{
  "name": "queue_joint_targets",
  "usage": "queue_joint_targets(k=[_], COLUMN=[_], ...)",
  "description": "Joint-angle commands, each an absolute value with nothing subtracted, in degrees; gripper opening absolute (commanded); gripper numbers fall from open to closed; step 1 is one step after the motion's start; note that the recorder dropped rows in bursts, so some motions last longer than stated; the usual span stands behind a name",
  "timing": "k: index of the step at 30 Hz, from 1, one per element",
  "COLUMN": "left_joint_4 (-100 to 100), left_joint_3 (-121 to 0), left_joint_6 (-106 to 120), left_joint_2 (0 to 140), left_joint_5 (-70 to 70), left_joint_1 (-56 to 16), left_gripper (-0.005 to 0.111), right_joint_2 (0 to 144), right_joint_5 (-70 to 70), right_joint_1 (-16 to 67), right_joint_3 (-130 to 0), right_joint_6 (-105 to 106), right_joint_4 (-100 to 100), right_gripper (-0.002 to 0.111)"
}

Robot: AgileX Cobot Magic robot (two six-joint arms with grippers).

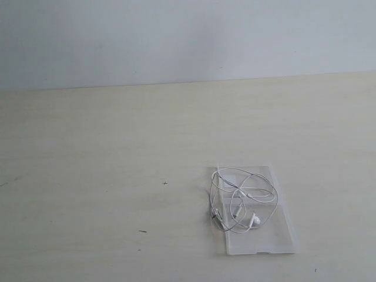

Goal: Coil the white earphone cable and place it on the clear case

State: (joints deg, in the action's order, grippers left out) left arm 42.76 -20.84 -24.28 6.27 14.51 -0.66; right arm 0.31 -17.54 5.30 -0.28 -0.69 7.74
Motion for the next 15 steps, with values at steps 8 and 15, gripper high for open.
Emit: queue_joint_targets(k=[8,15], left_joint_4=[12.64,8.47], left_joint_3=[-11.91,-4.35], left_joint_6=[-16.22,-15.32], left_joint_2=[5.98,5.98], left_joint_5=[22.26,12.91], left_joint_1=[-0.49,-0.49], left_gripper=[0.000,0.000], right_joint_2=[0.00,0.00], right_joint_5=[-16.77,-16.77], right_joint_1=[4.97,4.97], right_joint_3=[0.00,0.00], right_joint_6=[-0.64,-0.64], right_joint_4=[7.60,7.60], right_gripper=[0.000,0.000])
